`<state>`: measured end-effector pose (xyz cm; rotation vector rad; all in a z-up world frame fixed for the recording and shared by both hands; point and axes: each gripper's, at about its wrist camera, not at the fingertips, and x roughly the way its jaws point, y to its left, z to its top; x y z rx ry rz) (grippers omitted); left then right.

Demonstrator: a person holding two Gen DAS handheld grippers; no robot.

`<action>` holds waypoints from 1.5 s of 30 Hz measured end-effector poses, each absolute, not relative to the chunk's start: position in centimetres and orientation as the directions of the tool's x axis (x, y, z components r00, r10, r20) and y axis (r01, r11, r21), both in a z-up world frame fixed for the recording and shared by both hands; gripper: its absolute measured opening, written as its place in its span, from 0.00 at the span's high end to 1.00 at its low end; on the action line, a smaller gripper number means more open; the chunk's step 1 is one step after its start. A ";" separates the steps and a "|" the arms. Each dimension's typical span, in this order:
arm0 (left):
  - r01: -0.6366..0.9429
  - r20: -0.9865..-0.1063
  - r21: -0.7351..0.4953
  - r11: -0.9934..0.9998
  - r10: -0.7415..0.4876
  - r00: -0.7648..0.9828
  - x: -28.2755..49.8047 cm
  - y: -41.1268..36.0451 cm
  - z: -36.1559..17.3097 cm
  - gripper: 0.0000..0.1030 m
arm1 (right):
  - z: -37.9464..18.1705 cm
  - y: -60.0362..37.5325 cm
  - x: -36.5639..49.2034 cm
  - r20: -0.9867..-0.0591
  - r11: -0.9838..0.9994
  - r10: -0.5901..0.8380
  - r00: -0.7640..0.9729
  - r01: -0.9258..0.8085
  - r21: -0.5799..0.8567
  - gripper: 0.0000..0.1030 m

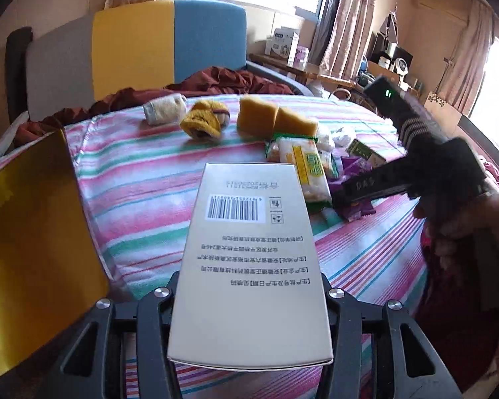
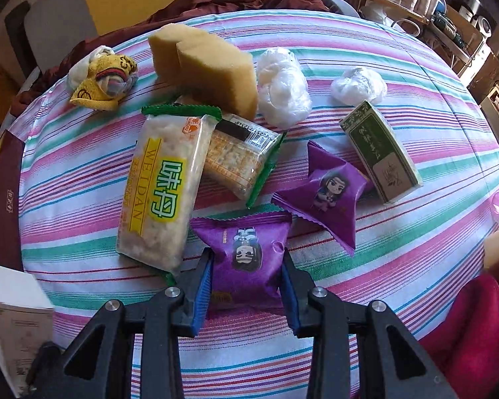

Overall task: Organize objects
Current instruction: 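Carry the white box into the gold tray with the left gripper while the right gripper grasps a purple packet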

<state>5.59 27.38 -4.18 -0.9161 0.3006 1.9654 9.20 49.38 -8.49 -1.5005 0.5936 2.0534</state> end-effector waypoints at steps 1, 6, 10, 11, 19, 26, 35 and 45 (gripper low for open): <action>-0.811 -0.694 -0.148 -0.566 0.644 -0.323 5.3 26.6 -3.1 0.51 | -8.5 49.4 9.2 -0.956 -0.767 0.155 -0.248 -0.640 0.042 0.65; -0.680 -0.697 -0.179 -0.711 0.579 -0.423 0.9 20.7 -0.1 0.51 | -8.5 49.3 9.0 -0.956 -0.774 0.164 -0.243 -0.633 0.028 0.65; -0.531 -0.752 -0.139 -0.836 0.438 -0.493 -3.8 14.8 -0.3 0.51 | -8.5 49.2 8.8 -0.956 -0.779 0.169 -0.239 -0.627 0.019 0.65; -0.491 -0.767 -0.116 -0.863 0.392 -0.508 -4.9 13.1 -0.8 0.51 | -8.5 49.2 8.8 -0.956 -0.779 0.169 -0.239 -0.627 0.019 0.65; -0.335 -0.869 -0.015 -0.942 0.178 -0.462 -9.2 7.1 -5.3 0.51 | -8.5 49.2 8.4 -0.956 -0.780 0.169 -0.239 -0.626 0.018 0.65; -0.302 -0.896 0.018 -0.953 0.119 -0.429 -9.2 6.8 -7.3 0.51 | -8.5 49.3 8.2 -0.956 -0.782 0.165 -0.242 -0.622 0.022 0.64; -0.269 -0.889 0.041 -0.962 0.088 -0.450 -8.0 7.1 -7.6 0.44 | -8.4 49.6 7.8 -0.956 -0.780 0.160 -0.246 -0.625 0.030 0.64; -0.273 -0.832 0.120 -0.954 0.053 -0.552 -6.1 6.4 -5.9 0.33 | -8.3 49.9 8.0 -0.956 -0.782 0.159 -0.245 -0.623 0.030 0.64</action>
